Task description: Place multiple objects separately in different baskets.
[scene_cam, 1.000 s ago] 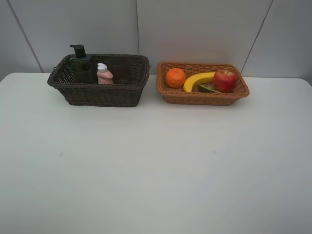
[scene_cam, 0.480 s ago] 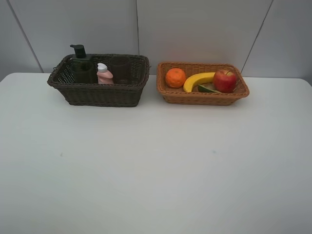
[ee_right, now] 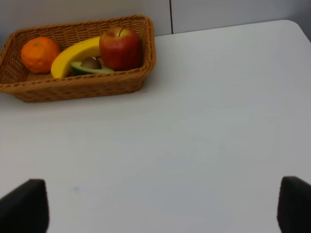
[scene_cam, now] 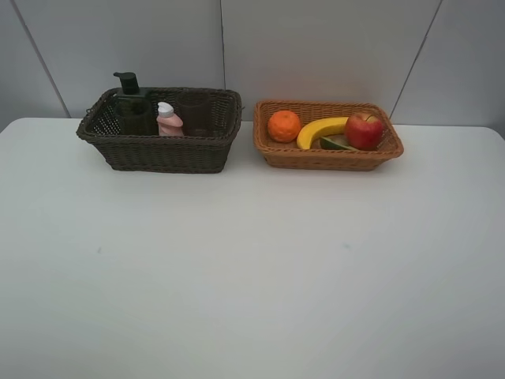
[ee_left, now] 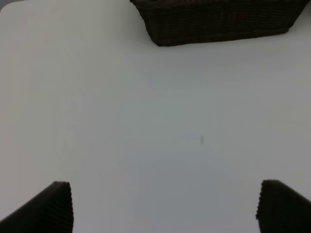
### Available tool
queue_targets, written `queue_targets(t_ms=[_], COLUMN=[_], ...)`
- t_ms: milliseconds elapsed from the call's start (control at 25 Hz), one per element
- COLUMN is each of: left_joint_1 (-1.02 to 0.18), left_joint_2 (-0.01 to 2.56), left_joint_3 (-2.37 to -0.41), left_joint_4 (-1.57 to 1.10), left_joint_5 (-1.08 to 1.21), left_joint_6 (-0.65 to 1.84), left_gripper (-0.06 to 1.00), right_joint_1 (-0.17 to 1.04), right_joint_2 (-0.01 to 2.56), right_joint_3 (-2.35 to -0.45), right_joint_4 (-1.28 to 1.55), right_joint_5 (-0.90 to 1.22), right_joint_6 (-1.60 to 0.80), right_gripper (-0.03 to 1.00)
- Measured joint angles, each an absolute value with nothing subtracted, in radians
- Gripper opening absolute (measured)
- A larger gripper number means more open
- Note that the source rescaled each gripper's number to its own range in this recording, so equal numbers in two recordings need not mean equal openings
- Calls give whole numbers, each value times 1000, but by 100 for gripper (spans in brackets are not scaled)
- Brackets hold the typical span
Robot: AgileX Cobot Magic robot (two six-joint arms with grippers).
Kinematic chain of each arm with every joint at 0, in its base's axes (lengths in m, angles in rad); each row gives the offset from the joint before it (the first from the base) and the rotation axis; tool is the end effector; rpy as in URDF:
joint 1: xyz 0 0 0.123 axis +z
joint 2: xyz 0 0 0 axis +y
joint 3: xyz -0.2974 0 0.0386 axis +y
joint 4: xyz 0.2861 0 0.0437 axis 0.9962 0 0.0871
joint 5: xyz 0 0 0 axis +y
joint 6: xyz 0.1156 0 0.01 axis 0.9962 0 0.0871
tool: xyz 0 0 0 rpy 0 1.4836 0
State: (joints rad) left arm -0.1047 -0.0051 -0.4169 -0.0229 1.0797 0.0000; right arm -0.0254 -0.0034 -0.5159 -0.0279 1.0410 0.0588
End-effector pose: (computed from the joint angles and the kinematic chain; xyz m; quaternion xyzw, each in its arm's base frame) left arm 0.0426 -0.0068 0.2544 0.0460 0.8762 -0.0365 0.4783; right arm 0.0343 -0.0037 0.2916 0.0360 0.8420 -0.0050 0.5382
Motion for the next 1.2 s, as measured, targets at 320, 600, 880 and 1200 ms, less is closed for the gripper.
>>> queue_targets(t_ms=[320,600,880,1200], left_joint_1=[-105,-105,-105,-105], left_joint_2=[-5,-5,-5,-5], left_joint_3=[-417,-417,-417,-417], left_joint_4=[-16,-16,-16,-16], left_joint_5=[1080,1080,1080,1080], left_joint_6=[0,0,0,0], left_gripper=[100,100,100,100], right_joint_1=[-25,-25,-25,-25], right_joint_2=[-3,-3,-3,-3], right_joint_3=[-516,-516,-516,-516], right_joint_4=[-28,-28,-28,-28], right_joint_5=[1041,1041,1041,1041], right_joint_6=[59,59,59,59], right_gripper=[100,100,100,100])
